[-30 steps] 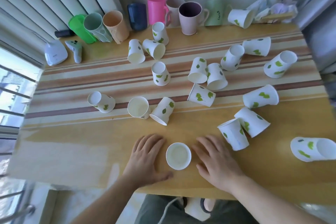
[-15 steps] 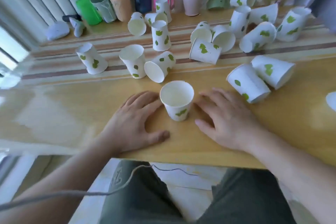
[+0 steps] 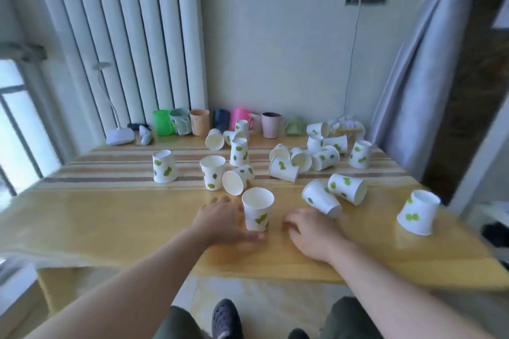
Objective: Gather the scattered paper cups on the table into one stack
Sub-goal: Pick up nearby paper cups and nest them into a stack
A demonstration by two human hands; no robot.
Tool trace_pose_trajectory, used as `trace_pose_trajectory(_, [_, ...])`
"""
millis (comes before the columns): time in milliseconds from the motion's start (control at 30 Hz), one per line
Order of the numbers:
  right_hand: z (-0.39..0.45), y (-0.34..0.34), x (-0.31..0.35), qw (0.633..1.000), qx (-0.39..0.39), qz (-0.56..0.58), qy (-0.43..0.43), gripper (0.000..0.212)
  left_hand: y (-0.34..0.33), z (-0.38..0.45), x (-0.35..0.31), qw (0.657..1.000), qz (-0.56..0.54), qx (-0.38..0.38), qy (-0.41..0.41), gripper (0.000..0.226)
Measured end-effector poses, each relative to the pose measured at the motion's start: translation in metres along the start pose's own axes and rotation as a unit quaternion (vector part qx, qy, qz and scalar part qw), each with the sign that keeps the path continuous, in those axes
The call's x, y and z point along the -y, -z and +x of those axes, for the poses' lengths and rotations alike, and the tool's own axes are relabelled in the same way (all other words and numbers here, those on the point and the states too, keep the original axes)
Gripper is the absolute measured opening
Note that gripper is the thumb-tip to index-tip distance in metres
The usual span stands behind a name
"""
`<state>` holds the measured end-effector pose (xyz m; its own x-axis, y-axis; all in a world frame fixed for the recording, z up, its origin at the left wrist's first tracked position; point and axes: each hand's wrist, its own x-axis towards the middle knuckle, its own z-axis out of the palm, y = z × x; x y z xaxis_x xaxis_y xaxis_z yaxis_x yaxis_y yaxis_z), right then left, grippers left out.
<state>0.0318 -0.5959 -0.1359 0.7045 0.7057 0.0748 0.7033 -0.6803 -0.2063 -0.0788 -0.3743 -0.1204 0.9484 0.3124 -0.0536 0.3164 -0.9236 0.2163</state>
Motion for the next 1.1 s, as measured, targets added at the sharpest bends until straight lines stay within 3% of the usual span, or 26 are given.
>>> trace_pose_trajectory(67, [0.002,0.011,-0.010,0.988,-0.151,-0.007,-0.037,0.031,-0.004,0.008,-0.002,0.996,-0.083,-0.015,0.006,0.121])
trace_pose_trajectory(133, [0.007,0.021,-0.026,0.962,-0.256,-0.003,-0.100,0.029,-0.008,0.017,-0.002,0.987,-0.158,-0.022,-0.013,0.112])
trace_pose_trajectory(233, [0.021,0.026,-0.041,0.963,-0.185,-0.039,-0.191,0.063,-0.017,0.028,-0.007,0.965,-0.258,-0.030,-0.030,0.057])
trace_pose_trajectory(300, [0.032,0.019,-0.045,0.970,-0.116,-0.026,-0.212,0.075,-0.018,0.036,-0.015,0.957,-0.282,-0.045,-0.045,0.042])
trace_pose_trajectory(400, [0.038,0.002,-0.046,0.973,-0.098,-0.002,-0.208,0.079,-0.017,0.056,-0.030,0.948,-0.306,-0.065,-0.061,0.049])
trace_pose_trajectory(533, [0.032,-0.007,-0.048,0.953,-0.183,0.111,-0.215,0.088,-0.026,0.077,-0.037,0.946,-0.302,-0.112,-0.042,0.046])
trace_pose_trajectory(600, [0.029,0.000,-0.046,0.924,-0.236,0.213,-0.210,0.091,-0.036,0.079,-0.037,0.948,-0.289,-0.125,-0.048,0.040])
trace_pose_trajectory(667, [0.033,0.018,-0.040,0.874,-0.299,0.339,-0.179,0.092,-0.040,0.080,-0.037,0.950,-0.280,-0.127,-0.054,0.038])
trace_pose_trajectory(767, [0.050,0.047,-0.018,0.807,-0.304,0.496,-0.102,0.097,-0.039,0.080,-0.037,0.948,-0.284,-0.131,-0.059,0.040])
trace_pose_trajectory(833, [0.066,0.054,-0.004,0.784,-0.285,0.547,-0.068,0.099,-0.038,0.079,-0.037,0.946,-0.288,-0.135,-0.063,0.040])
trace_pose_trajectory(1000, [0.076,0.032,0.014,0.831,-0.192,0.517,-0.067,0.111,-0.041,0.077,-0.035,0.940,-0.299,-0.147,-0.076,0.040])
trace_pose_trajectory(1100, [0.071,0.015,0.005,0.817,-0.204,0.533,-0.084,0.104,-0.042,0.077,-0.034,0.937,-0.298,-0.157,-0.094,0.045])
